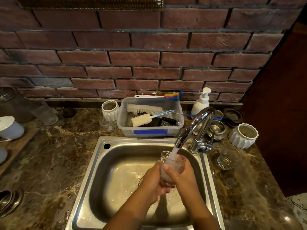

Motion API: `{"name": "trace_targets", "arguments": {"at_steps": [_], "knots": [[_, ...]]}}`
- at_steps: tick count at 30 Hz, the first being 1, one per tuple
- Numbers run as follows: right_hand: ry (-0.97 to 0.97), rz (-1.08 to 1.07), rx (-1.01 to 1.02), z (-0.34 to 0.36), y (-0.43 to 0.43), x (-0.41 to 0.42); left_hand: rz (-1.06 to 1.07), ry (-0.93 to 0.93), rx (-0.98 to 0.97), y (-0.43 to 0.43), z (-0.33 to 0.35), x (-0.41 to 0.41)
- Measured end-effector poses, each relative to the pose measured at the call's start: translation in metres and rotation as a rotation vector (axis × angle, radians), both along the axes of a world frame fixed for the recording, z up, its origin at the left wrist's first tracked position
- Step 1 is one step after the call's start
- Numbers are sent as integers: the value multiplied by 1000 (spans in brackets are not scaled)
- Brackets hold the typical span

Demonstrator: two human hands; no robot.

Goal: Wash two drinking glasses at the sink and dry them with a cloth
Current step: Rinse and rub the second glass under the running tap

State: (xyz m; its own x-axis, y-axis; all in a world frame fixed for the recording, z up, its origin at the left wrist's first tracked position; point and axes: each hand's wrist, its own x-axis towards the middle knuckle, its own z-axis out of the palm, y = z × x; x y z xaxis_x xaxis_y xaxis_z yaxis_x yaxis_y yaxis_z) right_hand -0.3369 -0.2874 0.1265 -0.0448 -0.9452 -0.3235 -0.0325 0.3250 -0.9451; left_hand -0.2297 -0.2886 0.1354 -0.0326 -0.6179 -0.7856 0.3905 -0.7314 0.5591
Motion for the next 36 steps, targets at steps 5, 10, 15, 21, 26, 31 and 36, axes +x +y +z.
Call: {"name": "trace_targets", "arguments": {"at_steps": [5, 10, 15, 21, 26, 31, 36], "knots": [[134, 136, -38, 5, 9, 4, 40, 70, -18, -3, 11, 11], [206, 265, -69, 6, 5, -12, -47, 100, -57, 6, 8, 18], [165, 282, -56, 3, 5, -6, -5, 61, -121, 4, 10, 15], [137, 271, -58, -1, 5, -8, -14, -42, -218, 3, 2, 13], [142, 272, -80, -2, 3, -11, -33, -135, -214, -1, 2, 11], [137, 289, -96, -6, 0, -14, 4, -140, -222, -3, 7, 9], [128, 328, -88, -8, -6, -20, 10, -142, -223, -3, 6, 7]]}}
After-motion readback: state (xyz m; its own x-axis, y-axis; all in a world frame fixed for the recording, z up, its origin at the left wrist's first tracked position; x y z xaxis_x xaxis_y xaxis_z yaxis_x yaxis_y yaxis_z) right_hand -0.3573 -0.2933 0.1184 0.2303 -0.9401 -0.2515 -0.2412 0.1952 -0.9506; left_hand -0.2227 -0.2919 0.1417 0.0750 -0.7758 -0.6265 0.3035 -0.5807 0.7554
